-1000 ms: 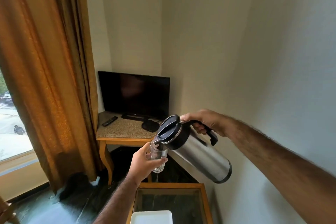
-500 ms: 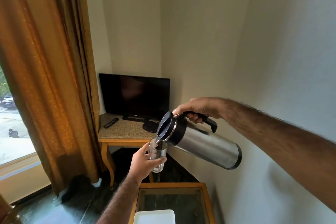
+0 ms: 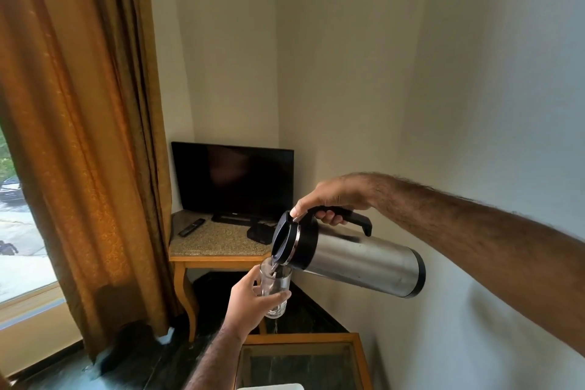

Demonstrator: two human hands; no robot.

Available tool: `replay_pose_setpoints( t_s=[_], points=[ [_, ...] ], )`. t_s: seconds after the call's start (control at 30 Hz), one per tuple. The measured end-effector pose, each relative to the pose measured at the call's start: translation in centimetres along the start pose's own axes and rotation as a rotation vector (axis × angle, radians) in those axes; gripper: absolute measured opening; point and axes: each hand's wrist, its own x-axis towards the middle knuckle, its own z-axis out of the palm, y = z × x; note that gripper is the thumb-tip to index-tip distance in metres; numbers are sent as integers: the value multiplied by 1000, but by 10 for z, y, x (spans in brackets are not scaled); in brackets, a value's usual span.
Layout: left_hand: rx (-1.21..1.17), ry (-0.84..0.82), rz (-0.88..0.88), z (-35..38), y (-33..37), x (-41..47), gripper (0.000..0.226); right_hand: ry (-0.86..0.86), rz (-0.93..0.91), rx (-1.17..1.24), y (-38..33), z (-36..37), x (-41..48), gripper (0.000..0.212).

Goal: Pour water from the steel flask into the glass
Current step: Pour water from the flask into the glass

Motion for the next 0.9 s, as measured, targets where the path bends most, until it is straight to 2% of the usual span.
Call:
replay_pose_setpoints(
  t_s=[0.17,0.63,0.83,0.9],
  points=[
    [18,16,-11,-2,-4,-2,61,-11,7,4,-5,1,4,47],
    [32,39,-20,-3,-14,-4,61,-76,45,-77,-33,2,9,56],
    [53,47,-6,-1,-16,0,60,-96,41,-111,-44,-1,11,56],
    [58,49,-6,-2,-16,2,61,-95,31,-105,-46,-1,10,47]
  ],
)
